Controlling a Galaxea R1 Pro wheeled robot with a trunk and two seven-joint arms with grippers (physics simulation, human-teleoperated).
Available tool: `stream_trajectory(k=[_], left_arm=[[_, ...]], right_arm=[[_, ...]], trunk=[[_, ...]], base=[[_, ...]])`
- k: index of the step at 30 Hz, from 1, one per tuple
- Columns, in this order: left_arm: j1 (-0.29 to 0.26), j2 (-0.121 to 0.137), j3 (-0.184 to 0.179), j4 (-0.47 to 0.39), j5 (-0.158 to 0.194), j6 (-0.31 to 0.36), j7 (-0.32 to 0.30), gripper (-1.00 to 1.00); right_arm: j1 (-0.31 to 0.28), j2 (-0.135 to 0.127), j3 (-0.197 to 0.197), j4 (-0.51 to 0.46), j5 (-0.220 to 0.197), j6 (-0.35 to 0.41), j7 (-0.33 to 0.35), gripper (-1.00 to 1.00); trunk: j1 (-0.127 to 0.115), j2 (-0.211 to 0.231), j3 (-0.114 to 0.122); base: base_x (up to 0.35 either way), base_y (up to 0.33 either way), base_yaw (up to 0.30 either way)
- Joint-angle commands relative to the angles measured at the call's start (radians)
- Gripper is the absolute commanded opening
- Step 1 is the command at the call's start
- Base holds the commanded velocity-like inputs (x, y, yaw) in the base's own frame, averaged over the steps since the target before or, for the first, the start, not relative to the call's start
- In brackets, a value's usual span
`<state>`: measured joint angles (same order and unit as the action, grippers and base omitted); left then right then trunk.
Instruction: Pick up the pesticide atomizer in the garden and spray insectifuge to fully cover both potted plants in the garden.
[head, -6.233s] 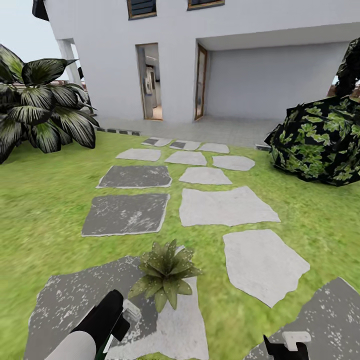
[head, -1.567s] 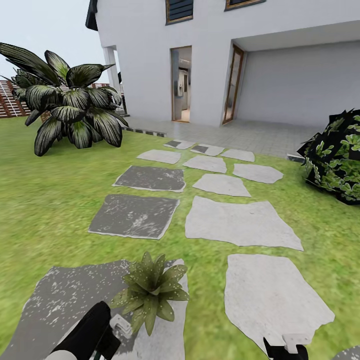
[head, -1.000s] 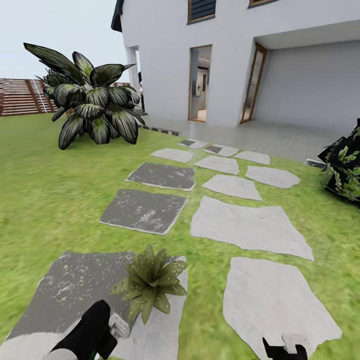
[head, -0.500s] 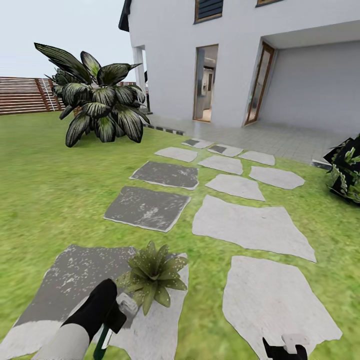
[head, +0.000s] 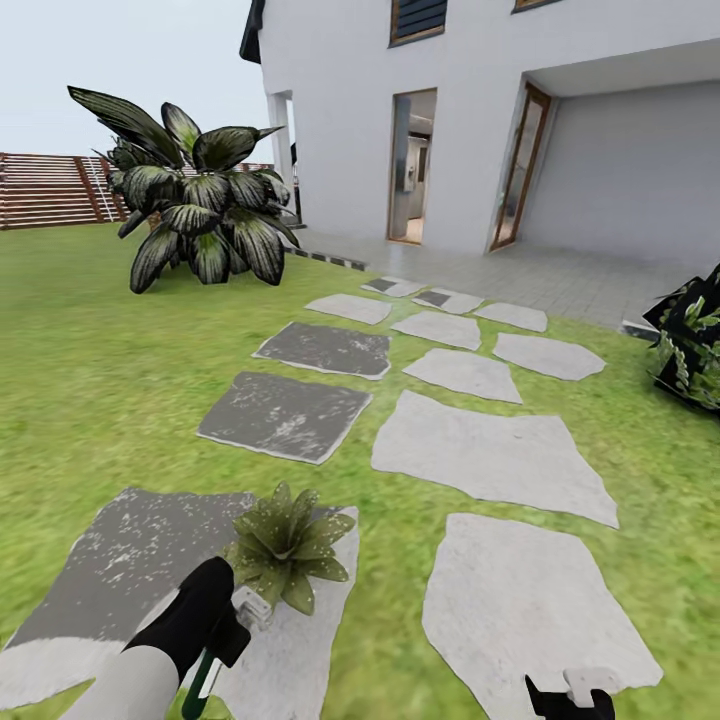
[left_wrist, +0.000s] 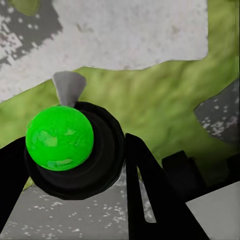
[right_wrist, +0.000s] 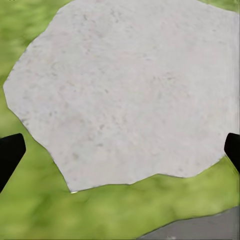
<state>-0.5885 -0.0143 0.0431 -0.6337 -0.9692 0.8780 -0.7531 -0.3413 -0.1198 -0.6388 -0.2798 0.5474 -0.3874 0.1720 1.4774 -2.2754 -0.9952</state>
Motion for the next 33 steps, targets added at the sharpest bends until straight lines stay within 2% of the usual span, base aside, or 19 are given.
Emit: stream_trajectory(k=[1,11,13,22,25,33], left_arm=[[-0.001,-0.001,0.004,-0.001,-0.011,0.002,-0.009,-1.00],[-0.001,-0.001,0.004,-0.002,-0.011,0.002,-0.009,-1.00],[-0.001,-0.001,-0.005,-0.003,-0.011,0.004,-0.009,-1.00],[-0.001,0.010,-0.038,-0.002,-0.010,0.031,-0.011,-1.00],[0.001,0.017,-0.044,-0.002,-0.010,0.032,-0.011,-1.00],[0.001,0.016,-0.044,-0.001,-0.009,0.032,-0.011,-1.00]], right_arm=[[-0.001,0.000,-0.009,0.001,0.003,-0.004,0.008,1.00],[-0.001,0.000,-0.009,0.001,0.003,-0.004,0.008,1.00],[-0.001,0.000,-0.009,0.001,0.003,-0.004,0.008,1.00],[-0.001,0.000,-0.010,-0.001,0.002,-0.004,0.008,1.00],[-0.001,0.000,-0.010,-0.001,0.002,-0.004,0.008,1.00],[-0.001,0.000,-0.010,0.000,0.003,-0.004,0.008,1.00]], trunk=[[0.000,0.000,-0.001],[0.000,0.000,-0.001],[0.000,0.000,-0.001],[0.000,0.000,-0.001],[0.000,0.000,-0.001],[0.000,0.000,-0.001]], base=[[0.006,-0.272,0.232],[0.165,-0.235,0.273],[0.235,-0.196,0.211],[0.066,-0.043,0.021],[-0.186,0.000,0.000],[-0.324,0.000,0.000]])
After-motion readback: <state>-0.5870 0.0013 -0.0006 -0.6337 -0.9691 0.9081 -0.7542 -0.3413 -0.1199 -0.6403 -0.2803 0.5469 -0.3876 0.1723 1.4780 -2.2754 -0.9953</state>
